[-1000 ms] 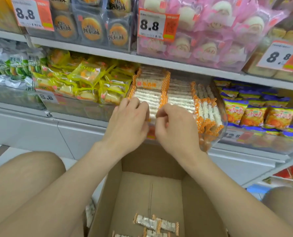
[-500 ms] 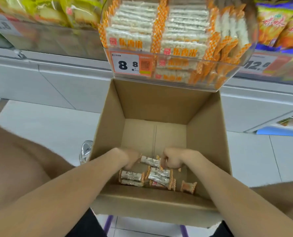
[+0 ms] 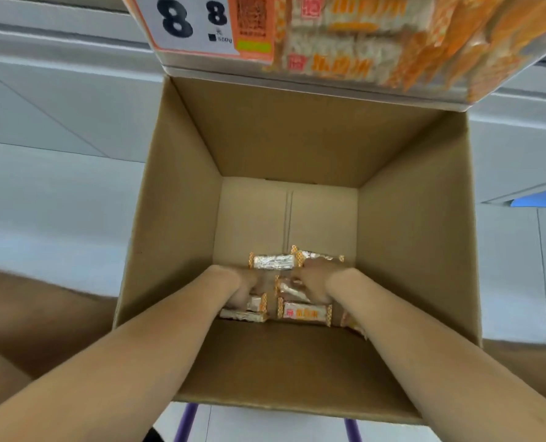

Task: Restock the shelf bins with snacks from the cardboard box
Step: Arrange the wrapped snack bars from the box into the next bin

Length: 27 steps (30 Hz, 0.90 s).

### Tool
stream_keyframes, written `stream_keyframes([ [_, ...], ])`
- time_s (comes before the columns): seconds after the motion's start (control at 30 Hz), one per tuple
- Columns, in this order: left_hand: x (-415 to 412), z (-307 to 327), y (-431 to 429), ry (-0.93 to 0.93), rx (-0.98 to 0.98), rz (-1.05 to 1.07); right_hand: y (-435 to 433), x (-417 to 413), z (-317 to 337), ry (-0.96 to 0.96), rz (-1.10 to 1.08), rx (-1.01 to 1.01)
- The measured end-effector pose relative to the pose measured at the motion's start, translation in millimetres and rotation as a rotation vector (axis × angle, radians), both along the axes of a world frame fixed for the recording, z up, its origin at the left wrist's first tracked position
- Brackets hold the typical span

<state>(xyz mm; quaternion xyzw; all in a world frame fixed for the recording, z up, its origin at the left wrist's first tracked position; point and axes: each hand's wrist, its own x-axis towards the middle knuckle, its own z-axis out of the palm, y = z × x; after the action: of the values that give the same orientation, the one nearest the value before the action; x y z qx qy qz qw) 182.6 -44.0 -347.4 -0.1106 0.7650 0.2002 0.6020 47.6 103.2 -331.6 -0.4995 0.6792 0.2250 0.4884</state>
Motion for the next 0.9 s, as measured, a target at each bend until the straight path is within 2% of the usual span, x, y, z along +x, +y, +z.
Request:
stream_keyframes([
  [0.1,-0.8,-7.0,0.5,0.016,0.002,0.079,-0.1,-1.3,-2.3,-0.023,-0.086,-0.007],
  [0.17,0.5,-10.7,3.2,-0.015,-0.004,0.04,1.3,5.4,-3.2,-0.071,-0.1,0.029],
  [0.33,4.8,-8.3,8.1,-0.026,0.003,-0.004,0.1,26.4,-10.8,0.041,0.04,-0.063],
  [0.53,6.1,-3.0,0.8,-0.024,0.035,0.084,-3.0,-4.8,-9.7,0.005,-0.256,-0.014],
  [0.63,4.1,2.9,-5.6,0.109,0.028,0.235,-6.3,-18.0,5.9,0.023,-0.394,-0.02],
  [0.73,-2.1,20.4,-14.6,0.333,0.076,0.424,-8.7,-26.0,26.0,0.017,-0.542,-0.104],
  [0.83,-13.3,57.9,-24.4,0.571,0.146,0.62,-9.2,-39.9,58.1,0.024,-0.77,-0.274],
  [0.9,-22.8,90.6,-31.0,0.734,0.161,0.668,-10.3,-52.4,88.3,0.06,-0.929,-0.448],
])
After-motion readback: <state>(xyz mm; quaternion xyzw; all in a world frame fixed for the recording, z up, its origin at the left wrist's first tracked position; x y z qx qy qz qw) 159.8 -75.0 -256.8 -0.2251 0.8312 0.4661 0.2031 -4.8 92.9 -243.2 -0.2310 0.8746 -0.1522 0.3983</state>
